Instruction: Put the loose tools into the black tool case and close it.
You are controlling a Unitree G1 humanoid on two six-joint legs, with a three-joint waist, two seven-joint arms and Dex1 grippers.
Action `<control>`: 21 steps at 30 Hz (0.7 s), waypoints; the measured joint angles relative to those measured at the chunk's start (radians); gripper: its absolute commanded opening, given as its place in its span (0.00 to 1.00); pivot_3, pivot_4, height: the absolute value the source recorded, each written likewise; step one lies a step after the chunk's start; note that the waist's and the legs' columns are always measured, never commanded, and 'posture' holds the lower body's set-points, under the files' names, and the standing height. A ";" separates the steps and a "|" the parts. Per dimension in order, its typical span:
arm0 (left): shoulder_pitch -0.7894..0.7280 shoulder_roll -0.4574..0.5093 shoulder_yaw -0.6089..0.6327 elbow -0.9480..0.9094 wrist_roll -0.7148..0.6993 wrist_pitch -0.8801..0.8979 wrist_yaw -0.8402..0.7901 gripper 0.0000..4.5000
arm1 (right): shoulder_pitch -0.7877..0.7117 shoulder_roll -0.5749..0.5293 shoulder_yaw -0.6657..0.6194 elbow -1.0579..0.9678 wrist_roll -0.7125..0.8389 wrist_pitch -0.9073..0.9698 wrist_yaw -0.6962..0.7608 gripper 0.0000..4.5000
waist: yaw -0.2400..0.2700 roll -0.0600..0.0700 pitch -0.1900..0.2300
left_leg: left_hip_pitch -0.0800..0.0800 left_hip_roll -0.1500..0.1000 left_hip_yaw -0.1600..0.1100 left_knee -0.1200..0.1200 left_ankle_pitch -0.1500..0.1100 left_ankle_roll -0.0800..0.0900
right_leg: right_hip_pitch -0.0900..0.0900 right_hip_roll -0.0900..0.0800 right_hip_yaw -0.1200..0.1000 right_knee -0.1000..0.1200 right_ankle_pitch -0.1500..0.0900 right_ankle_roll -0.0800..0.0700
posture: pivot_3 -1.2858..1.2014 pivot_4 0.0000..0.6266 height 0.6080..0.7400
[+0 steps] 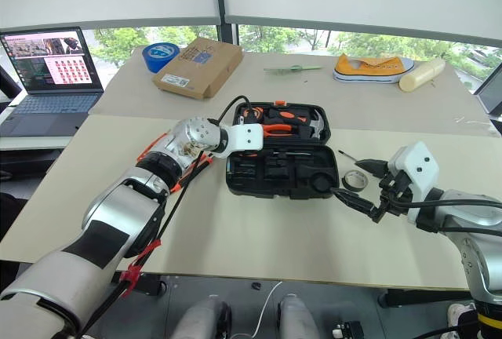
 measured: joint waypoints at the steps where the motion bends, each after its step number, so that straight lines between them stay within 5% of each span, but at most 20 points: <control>1: 0.001 0.004 0.022 0.000 -0.022 0.018 -0.026 0.07 | 0.006 0.000 -0.006 0.000 0.000 0.000 -0.003 1.00 | -0.002 0.000 0.000 | -0.001 0.000 0.000 0.000 0.000 0.000 | -0.001 0.000 0.000 0.001 0.000 0.000 | 0.52 0.24 0.96; 5: 0.027 0.076 0.184 -0.120 -0.232 0.207 -0.260 0.34 | 0.070 0.000 -0.086 0.000 -0.001 0.000 -0.018 1.00 | -0.009 0.000 0.000 | -0.007 0.001 -0.002 0.000 0.000 0.000 | -0.008 0.001 0.000 0.003 0.000 0.000 | 0.52 0.24 0.96; 12: 0.371 0.347 0.390 -0.969 -0.671 0.801 -0.491 0.96 | 0.186 -0.013 -0.233 0.038 -0.018 -0.001 0.000 1.00 | -0.032 0.004 -0.002 | -0.009 0.003 -0.005 -0.001 0.000 0.000 | -0.013 0.000 0.002 0.007 0.000 0.000 | 0.52 0.24 0.96; 15: 0.562 0.502 0.420 -1.233 -0.802 0.963 -0.547 0.99 | 0.186 -0.042 -0.253 0.112 -0.040 -0.025 0.022 1.00 | -0.034 0.004 -0.002 | -0.008 0.003 -0.004 -0.001 0.000 0.000 | -0.012 0.000 0.002 0.007 0.000 0.000 | 0.52 0.24 0.96; 21: 0.722 0.612 0.431 -1.497 -0.911 1.051 -0.550 0.99 | 0.071 -0.102 -0.153 0.338 -0.139 -0.139 0.065 1.00 | -0.019 0.004 -0.001 | 0.003 0.001 -0.003 -0.001 0.000 0.000 | 0.000 0.000 0.002 -0.003 -0.001 0.000 | 0.52 0.24 0.96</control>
